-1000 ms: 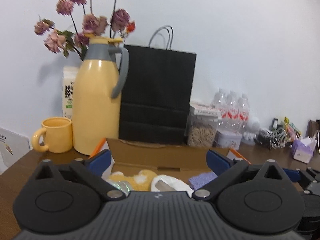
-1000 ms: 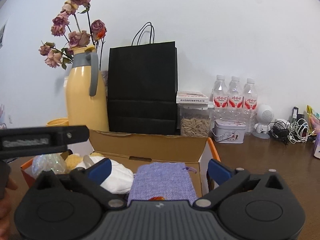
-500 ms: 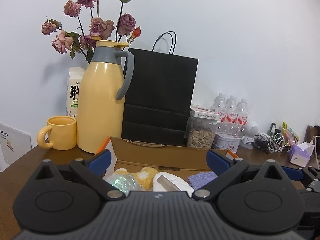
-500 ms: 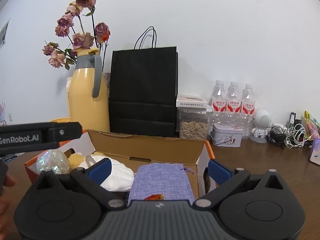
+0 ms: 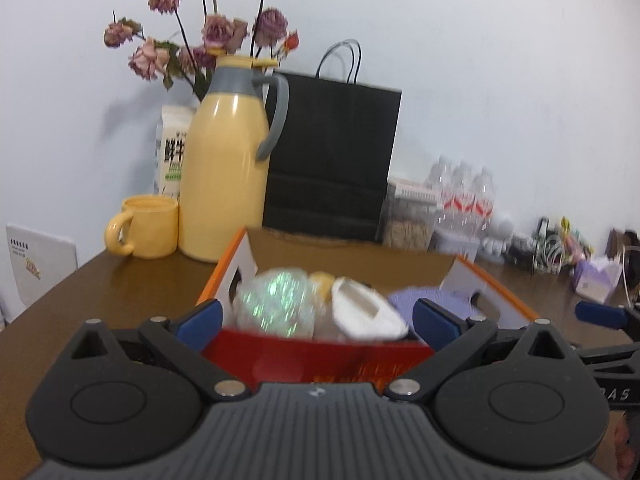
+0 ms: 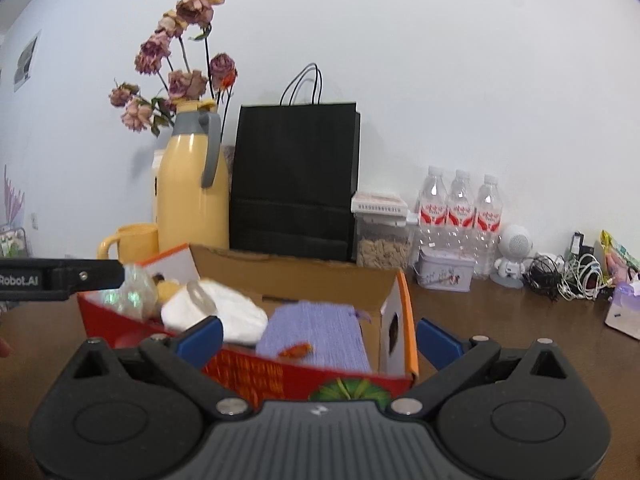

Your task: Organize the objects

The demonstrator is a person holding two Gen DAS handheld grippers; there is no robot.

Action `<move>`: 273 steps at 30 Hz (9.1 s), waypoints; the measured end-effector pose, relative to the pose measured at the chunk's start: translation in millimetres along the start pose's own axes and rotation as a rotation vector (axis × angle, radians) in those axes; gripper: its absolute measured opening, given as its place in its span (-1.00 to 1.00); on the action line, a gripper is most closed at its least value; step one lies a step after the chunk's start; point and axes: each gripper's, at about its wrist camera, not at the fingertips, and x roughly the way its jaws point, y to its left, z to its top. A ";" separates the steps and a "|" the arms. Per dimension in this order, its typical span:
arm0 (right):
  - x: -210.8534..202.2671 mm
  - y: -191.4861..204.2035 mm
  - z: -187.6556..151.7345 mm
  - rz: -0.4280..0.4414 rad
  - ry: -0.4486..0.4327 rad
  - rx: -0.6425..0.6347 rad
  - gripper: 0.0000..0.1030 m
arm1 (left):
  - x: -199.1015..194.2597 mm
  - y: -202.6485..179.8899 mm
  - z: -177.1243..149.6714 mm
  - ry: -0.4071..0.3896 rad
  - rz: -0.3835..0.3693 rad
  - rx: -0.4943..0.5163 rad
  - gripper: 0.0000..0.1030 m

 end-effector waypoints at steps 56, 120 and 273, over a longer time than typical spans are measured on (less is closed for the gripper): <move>17.8 -16.7 -38.5 -0.111 0.222 0.075 0.59 | 6.2 27.8 -40.4 0.222 0.127 -0.017 1.00; -7.4 11.7 18.3 -0.005 -0.064 0.055 0.59 | 11.0 -7.7 34.0 0.012 0.017 0.056 -0.40; -57.4 -5.1 -51.3 0.086 0.035 0.001 -0.47 | 31.4 -66.9 -64.8 0.409 0.071 0.138 1.00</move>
